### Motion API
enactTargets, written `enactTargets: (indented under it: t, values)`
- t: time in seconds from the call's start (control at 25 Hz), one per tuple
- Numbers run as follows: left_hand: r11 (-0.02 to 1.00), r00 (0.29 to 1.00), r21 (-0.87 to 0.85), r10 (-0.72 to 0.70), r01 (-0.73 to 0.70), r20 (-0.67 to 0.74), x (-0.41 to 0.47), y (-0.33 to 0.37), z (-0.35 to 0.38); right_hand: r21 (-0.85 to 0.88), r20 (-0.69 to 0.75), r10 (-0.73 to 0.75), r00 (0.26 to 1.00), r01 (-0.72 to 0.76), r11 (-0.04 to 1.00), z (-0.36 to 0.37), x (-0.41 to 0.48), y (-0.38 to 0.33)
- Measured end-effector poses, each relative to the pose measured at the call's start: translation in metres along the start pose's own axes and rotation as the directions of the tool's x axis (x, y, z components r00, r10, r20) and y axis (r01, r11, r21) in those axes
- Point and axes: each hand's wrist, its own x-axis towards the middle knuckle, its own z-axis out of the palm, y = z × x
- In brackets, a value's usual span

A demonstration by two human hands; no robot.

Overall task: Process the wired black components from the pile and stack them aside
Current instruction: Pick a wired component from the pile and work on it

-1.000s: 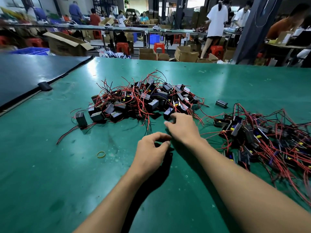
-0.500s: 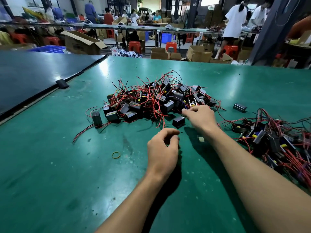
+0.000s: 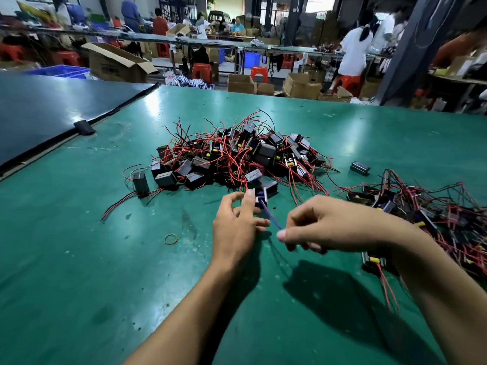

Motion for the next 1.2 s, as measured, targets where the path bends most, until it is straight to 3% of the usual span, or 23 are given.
enactTargets:
  t: [0.08, 0.2, 0.28, 0.36, 0.44, 0.56, 0.64, 0.72, 0.92, 1.04, 1.2]
  values:
    - [0.994, 0.999, 0.104, -0.031, 0.033, -0.015, 0.001, 0.0, -0.004, 0.004, 0.159, -0.003, 0.987, 0.002, 1.0, 0.006, -0.011, -0.001]
    - [0.913, 1.0, 0.407, 0.031, -0.03, 0.005, 0.001, 0.003, -0.014, 0.053, 0.382, 0.044, 0.923, -0.069, 0.996, 0.002, -0.021, -0.005]
    - [0.831, 0.993, 0.546, 0.063, -0.107, 0.098, 0.0, 0.006, -0.019, 0.115, 0.405, 0.052, 0.913, -0.108, 0.987, -0.007, -0.02, -0.004]
    - [0.812, 0.973, 0.56, 0.041, -0.165, 0.228, -0.005, 0.009, -0.018, 0.231, 0.256, 0.015, 0.967, -0.076, 0.97, -0.019, -0.006, 0.0]
    - [0.804, 0.933, 0.546, 0.028, -0.234, 0.359, -0.015, 0.009, -0.012, 0.316, -0.041, 0.039, 0.998, -0.025, 0.949, -0.026, 0.023, 0.006]
    - [0.719, 0.831, 0.565, 0.031, -0.405, 0.556, -0.029, 0.004, 0.001, 0.248, -0.438, 0.157, 0.885, -0.049, 0.968, -0.028, 0.081, 0.016]
    - [0.599, 0.754, 0.582, 0.054, -0.549, 0.655, -0.033, -0.002, 0.007, 0.067, -0.578, 0.155, 0.801, -0.143, 0.987, -0.024, 0.115, 0.024]
    - [0.563, 0.738, 0.578, 0.089, -0.591, 0.669, -0.031, -0.005, 0.008, -0.041, -0.638, 0.155, 0.754, -0.235, 0.971, -0.019, 0.141, 0.031]
    - [0.585, 0.802, 0.602, 0.149, -0.543, 0.579, -0.019, -0.007, -0.002, 0.009, -0.649, 0.29, 0.703, -0.373, 0.928, -0.005, 0.176, 0.036]
    - [0.633, 0.822, 0.586, 0.148, -0.506, 0.55, -0.015, -0.006, -0.005, 0.088, -0.638, 0.334, 0.693, -0.366, 0.926, -0.004, 0.181, 0.03]
    - [0.604, 0.84, 0.625, 0.148, -0.495, 0.522, -0.015, -0.007, -0.006, 0.278, -0.573, 0.408, 0.711, -0.3, 0.913, -0.008, 0.18, 0.027]
